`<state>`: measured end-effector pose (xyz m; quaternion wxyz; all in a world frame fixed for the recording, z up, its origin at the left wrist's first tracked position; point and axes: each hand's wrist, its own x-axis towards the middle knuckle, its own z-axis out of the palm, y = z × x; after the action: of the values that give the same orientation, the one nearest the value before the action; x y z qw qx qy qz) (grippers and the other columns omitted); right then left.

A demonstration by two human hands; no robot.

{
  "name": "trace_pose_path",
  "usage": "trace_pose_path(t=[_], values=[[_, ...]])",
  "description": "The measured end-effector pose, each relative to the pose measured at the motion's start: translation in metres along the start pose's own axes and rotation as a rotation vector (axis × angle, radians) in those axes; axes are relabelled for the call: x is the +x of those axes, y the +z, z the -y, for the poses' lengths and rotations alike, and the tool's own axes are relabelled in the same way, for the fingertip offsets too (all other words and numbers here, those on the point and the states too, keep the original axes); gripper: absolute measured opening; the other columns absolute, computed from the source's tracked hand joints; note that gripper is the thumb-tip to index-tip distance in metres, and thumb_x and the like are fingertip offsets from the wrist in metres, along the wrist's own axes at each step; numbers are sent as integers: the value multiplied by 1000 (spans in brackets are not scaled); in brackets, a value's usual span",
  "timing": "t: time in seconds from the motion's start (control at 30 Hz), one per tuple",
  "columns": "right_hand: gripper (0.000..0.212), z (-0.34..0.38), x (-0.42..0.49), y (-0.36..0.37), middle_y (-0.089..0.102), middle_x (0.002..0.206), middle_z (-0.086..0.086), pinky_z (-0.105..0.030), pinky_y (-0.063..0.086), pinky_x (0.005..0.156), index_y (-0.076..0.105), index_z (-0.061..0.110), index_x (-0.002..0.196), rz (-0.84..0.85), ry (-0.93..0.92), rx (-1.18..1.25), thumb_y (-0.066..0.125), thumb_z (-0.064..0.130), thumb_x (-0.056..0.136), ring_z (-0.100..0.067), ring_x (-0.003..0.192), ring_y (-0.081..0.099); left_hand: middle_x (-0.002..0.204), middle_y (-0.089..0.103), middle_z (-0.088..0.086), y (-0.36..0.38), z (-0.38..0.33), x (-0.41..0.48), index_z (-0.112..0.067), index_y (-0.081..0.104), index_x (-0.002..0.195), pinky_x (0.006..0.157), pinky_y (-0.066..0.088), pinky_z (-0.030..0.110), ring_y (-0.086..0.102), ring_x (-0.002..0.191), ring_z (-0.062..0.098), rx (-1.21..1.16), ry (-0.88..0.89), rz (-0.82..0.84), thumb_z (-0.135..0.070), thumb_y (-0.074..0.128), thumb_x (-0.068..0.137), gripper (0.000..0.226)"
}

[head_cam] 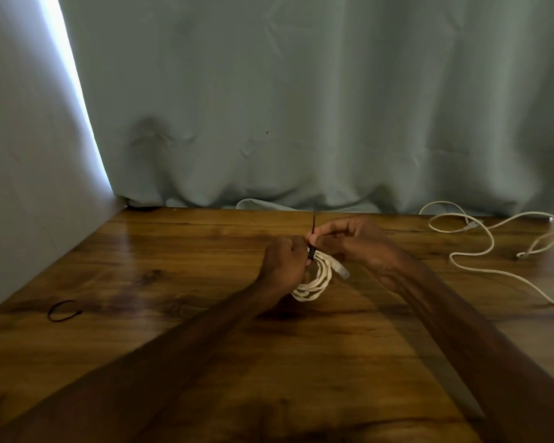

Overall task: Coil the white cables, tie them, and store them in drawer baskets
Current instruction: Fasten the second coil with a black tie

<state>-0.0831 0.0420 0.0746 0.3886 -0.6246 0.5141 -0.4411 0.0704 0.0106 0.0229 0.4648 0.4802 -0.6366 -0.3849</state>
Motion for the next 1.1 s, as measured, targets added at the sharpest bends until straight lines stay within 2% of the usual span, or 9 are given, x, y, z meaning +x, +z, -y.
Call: trace_pose_path(t=[0.1, 0.27, 0.4, 0.47, 0.57, 0.7, 0.83, 0.93, 1.1], values=[[11, -4, 4, -1, 81, 92, -5, -23, 56, 69, 79, 6, 99, -43, 54, 23, 74, 9, 90, -12, 82, 75, 55, 57, 2, 1, -1, -2, -11, 58, 64, 54, 43, 31, 51, 47, 13, 34, 51, 12, -20, 34, 110, 52], [13, -19, 13, -7, 79, 103, -14, -47, 55, 97, 79, 3, 98, -61, 250, 167, 72, 8, 88, -35, 110, 71, 49, 56, 4, 9, -3, -7, 1, 57, 63, 47, 42, 33, 49, 40, 9, 154, 273, 11, -16, 36, 107, 52], [14, -21, 13, -9, 79, 102, -12, -43, 57, 93, 78, 4, 101, -45, 298, 219, 72, 5, 88, -34, 111, 71, 58, 63, 20, 8, -6, -7, 5, 61, 69, 51, 45, 37, 54, 46, 25, 227, 357, 49, -14, 36, 110, 52], [9, -21, 9, -6, 79, 99, -14, -43, 59, 89, 79, 4, 95, -30, 212, 151, 72, 7, 90, -31, 100, 74, 59, 63, 19, 5, -5, -5, 4, 61, 69, 55, 46, 38, 53, 47, 20, 277, 376, 69, -14, 34, 110, 52], [5, -13, 5, 2, 79, 83, -7, -27, 59, 69, 77, 9, 83, -91, 14, -44, 76, 9, 89, -15, 77, 74, 59, 63, 13, 1, -2, 1, 0, 61, 66, 56, 44, 37, 55, 51, 18, 328, 347, 70, -14, 35, 106, 50], [6, 2, 3, 18, 73, 74, 10, -18, 55, 64, 76, 18, 81, -258, -271, -465, 79, 15, 85, -1, 67, 68, 53, 54, 0, -3, -1, 7, -16, 49, 55, 49, 37, 21, 50, 49, 11, 310, 260, -13, -7, 37, 107, 54], [8, 10, -5, 27, 72, 74, 12, -21, 57, 64, 76, 18, 81, -297, -416, -485, 79, 12, 85, -2, 68, 68, 54, 54, 8, -5, -5, 10, -8, 52, 58, 49, 38, 30, 49, 49, 18, 243, 209, -78, -14, 35, 109, 54], [9, 15, -9, 31, 71, 75, 13, -20, 56, 65, 75, 16, 82, -287, -474, -479, 78, 8, 86, -4, 73, 68, 53, 50, 1, -5, -6, 11, -14, 48, 57, 39, 28, 17, 44, 48, 12, 222, 214, -112, -12, 37, 108, 52], [7, 10, -4, 27, 74, 77, 9, -14, 55, 63, 78, 15, 84, -246, -392, -393, 79, 9, 86, -4, 71, 71, 47, 46, 1, -4, 8, 14, -13, 45, 53, 42, 30, 17, 42, 40, 8, 220, 274, -124, -12, 34, 110, 58]])
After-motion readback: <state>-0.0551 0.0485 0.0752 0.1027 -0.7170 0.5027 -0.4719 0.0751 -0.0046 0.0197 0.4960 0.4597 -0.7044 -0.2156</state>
